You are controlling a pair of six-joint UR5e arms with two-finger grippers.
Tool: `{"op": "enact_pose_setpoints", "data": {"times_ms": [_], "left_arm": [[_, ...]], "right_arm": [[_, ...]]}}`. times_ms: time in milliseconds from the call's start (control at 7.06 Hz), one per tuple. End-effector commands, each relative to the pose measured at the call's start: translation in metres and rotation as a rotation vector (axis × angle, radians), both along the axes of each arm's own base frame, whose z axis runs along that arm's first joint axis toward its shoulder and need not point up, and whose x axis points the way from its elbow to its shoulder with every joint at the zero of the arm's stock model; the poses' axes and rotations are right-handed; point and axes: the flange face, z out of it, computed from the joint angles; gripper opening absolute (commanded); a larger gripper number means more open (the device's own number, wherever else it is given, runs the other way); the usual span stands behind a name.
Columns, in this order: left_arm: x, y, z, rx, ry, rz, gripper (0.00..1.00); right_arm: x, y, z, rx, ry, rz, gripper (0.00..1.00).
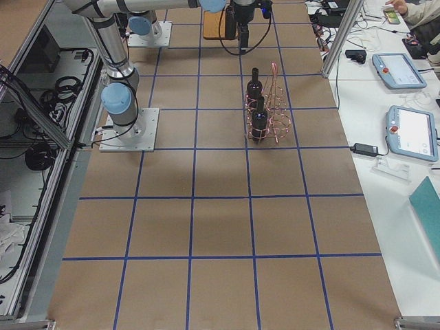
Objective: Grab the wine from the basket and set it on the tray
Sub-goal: 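Carry the bottle to the wooden tray and lay it down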
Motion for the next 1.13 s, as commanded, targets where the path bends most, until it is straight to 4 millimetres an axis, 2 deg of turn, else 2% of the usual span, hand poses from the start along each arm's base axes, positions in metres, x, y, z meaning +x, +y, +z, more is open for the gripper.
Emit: {"op": "enact_pose_setpoints", "data": {"times_ms": [0,142,283,425,991], "left_arm": [[0.110,0.026,-0.010,0.008,0.032,-0.009,0.10],[0.156,0.035,-0.013,0.009,0.046,-0.020,0.10],[0.186,0.049,-0.026,0.024,0.067,-0.021,0.09],[0.200,0.058,-0.028,0.031,0.002,-0.015,0.08],[0.199,0.058,-0.035,0.022,0.000,-0.006,0.09]], "right_arm": [[0.000,0.000,0.000,0.000,0.000,0.000,1.00],[0.000,0.000,-0.001,0.003,0.000,0.000,1.00],[0.000,0.000,-0.001,0.003,0.000,0.000,1.00],[-0.001,0.000,-0.001,0.005,0.000,0.000,1.00],[0.001,0.001,0.000,0.006,0.000,0.002,1.00]]}}
